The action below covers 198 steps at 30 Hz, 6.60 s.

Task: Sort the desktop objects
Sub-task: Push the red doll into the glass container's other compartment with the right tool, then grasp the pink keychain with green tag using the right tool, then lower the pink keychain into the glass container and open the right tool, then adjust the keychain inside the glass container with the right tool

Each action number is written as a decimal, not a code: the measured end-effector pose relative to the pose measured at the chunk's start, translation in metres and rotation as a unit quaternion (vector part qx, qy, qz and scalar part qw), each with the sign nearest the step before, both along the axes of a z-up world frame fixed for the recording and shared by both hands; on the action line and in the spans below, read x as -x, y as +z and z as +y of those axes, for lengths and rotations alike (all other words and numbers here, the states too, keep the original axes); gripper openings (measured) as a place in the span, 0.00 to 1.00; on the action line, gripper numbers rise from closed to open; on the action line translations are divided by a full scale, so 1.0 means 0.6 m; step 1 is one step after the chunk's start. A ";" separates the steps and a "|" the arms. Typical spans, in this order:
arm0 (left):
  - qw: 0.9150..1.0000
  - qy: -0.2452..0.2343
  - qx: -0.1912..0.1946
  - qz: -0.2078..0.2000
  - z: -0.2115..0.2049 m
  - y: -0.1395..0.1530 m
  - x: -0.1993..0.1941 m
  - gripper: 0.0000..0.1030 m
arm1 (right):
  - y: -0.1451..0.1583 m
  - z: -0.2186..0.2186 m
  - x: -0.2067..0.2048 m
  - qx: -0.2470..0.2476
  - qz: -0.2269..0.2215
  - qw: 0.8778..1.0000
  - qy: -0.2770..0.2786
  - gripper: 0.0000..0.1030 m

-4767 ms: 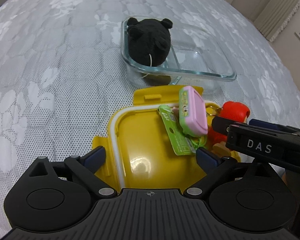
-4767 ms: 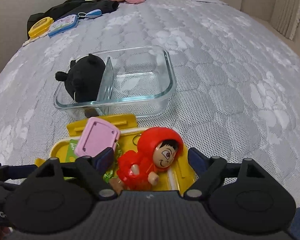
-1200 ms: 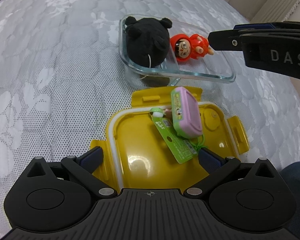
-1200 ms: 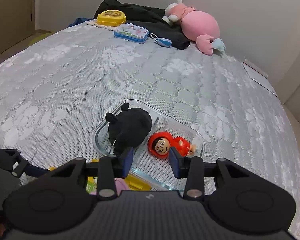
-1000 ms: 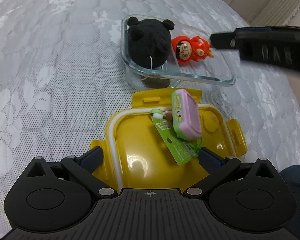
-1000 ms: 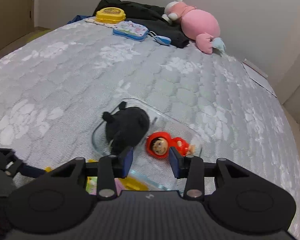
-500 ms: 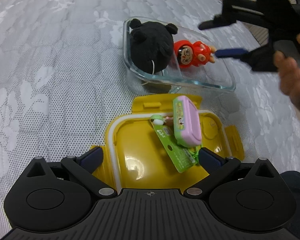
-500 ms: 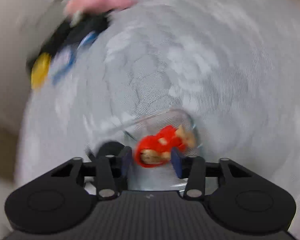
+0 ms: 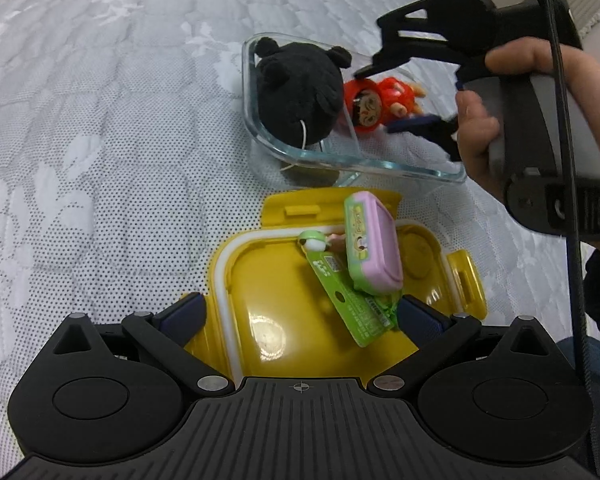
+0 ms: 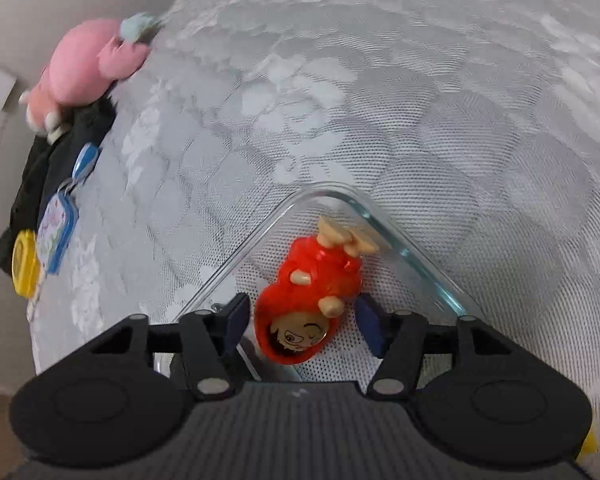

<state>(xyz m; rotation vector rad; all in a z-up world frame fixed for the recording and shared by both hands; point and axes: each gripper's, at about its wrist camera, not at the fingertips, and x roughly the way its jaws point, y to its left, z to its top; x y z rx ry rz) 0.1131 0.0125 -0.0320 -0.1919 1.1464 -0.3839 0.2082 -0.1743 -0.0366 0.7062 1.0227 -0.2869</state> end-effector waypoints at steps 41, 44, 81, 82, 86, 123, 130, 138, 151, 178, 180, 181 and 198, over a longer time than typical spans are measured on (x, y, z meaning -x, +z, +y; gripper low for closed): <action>0.996 -0.028 0.063 0.060 0.018 -0.002 0.012 1.00 | 0.042 0.067 0.092 0.033 0.096 0.931 0.350 0.64; 0.997 -0.035 0.051 0.052 0.013 0.000 0.015 1.00 | 0.028 0.070 0.092 0.047 0.104 0.930 0.350 0.64; 0.999 -0.032 0.013 0.012 0.011 0.010 0.014 1.00 | 0.113 0.003 0.018 0.102 0.011 0.959 0.265 0.50; 0.999 -0.032 0.007 0.011 0.010 0.010 0.014 1.00 | 0.108 -0.005 0.024 0.096 0.013 0.960 0.264 0.50; 0.999 -0.033 0.010 0.009 0.012 0.010 0.013 1.00 | 0.101 -0.019 0.031 0.072 0.017 0.963 0.258 0.50; 0.999 -0.023 0.024 0.012 0.020 0.004 0.004 1.00 | 0.035 0.021 -0.025 0.097 0.026 0.966 0.236 0.51; 0.999 -0.017 0.033 0.016 0.024 0.004 -0.001 1.00 | 0.021 0.008 -0.017 0.047 0.073 0.965 0.246 0.38; 0.999 -0.018 0.030 0.015 0.023 0.005 -0.001 1.00 | 0.079 -0.040 -0.007 0.012 0.052 0.987 0.153 0.42; 0.999 -0.020 0.034 0.016 0.026 0.003 -0.004 1.00 | 0.079 0.055 -0.030 0.257 -0.013 0.924 0.283 0.63; 0.999 -0.022 0.032 0.015 0.026 0.001 -0.005 1.00 | 0.106 0.085 -0.045 0.307 0.048 0.882 0.354 0.50; 0.999 -0.020 0.035 0.016 0.027 0.001 -0.005 1.00 | 0.117 0.083 -0.053 0.339 0.010 0.881 0.329 0.50; 0.999 -0.020 0.035 0.016 0.028 0.001 -0.005 1.00 | 0.123 0.079 -0.052 0.338 0.000 0.884 0.323 0.50; 0.999 -0.020 0.035 0.017 0.028 0.001 -0.005 1.00 | 0.060 0.057 -0.023 0.226 -0.038 0.925 0.303 0.43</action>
